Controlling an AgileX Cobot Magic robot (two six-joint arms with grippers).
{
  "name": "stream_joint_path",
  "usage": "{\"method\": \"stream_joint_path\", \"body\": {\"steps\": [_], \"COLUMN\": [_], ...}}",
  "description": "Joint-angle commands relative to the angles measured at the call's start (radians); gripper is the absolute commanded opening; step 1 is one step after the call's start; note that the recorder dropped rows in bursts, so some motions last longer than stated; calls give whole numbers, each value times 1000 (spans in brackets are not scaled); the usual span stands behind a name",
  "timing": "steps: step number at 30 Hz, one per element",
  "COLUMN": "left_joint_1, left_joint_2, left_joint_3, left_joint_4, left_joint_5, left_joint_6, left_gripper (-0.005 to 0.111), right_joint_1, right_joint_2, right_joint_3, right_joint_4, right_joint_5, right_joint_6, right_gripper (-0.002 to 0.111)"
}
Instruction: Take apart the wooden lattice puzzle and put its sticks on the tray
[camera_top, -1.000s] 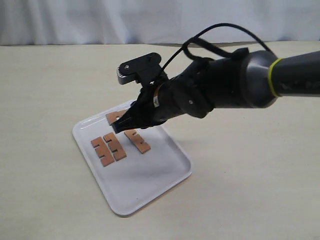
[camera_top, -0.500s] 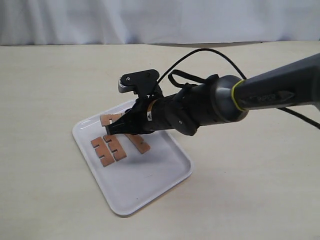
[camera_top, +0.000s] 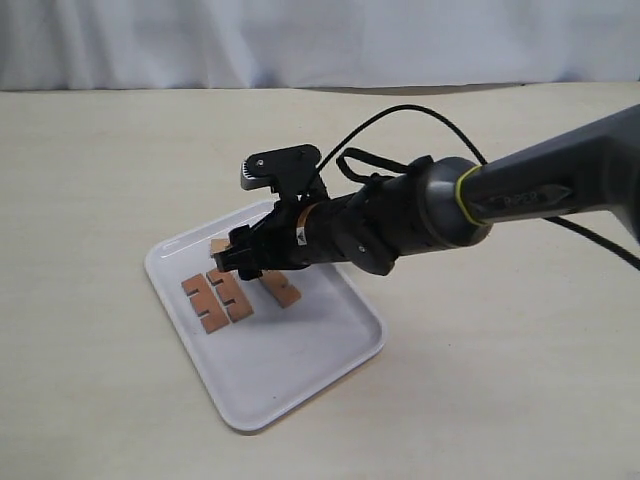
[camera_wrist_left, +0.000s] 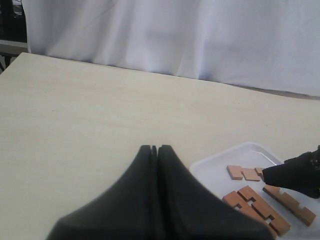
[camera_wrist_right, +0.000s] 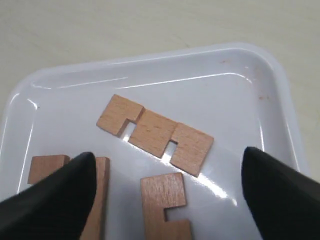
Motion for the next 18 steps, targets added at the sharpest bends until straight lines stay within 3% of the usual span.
{"method": "stream_joint_path", "body": {"steps": [1,7,11,14,18], "left_joint_1": [-1,-1,-1,-1,-1], "left_joint_2": [-1,-1,-1,-1,-1], "left_joint_3": [2,2,2,2,2], "left_joint_4": [2,2,2,2,2], "left_joint_5": [-12,-12,-12,-12,-12], "left_joint_6": [-6,-6,-6,-6,-6], "left_gripper": [0,0,0,0,0], "right_joint_1": [-4,-4,-4,-4,-5], "right_joint_2": [-66,-185,-246,-265,-267], "right_joint_3": [-2,-2,-2,-2,0], "right_joint_4": [-35,-148,-262,-317,-247], "right_joint_5": [36,197,410,624,845], "right_joint_6": [3,-3,-3,-43,-247], "right_gripper": [79,74,44,7,4]}}
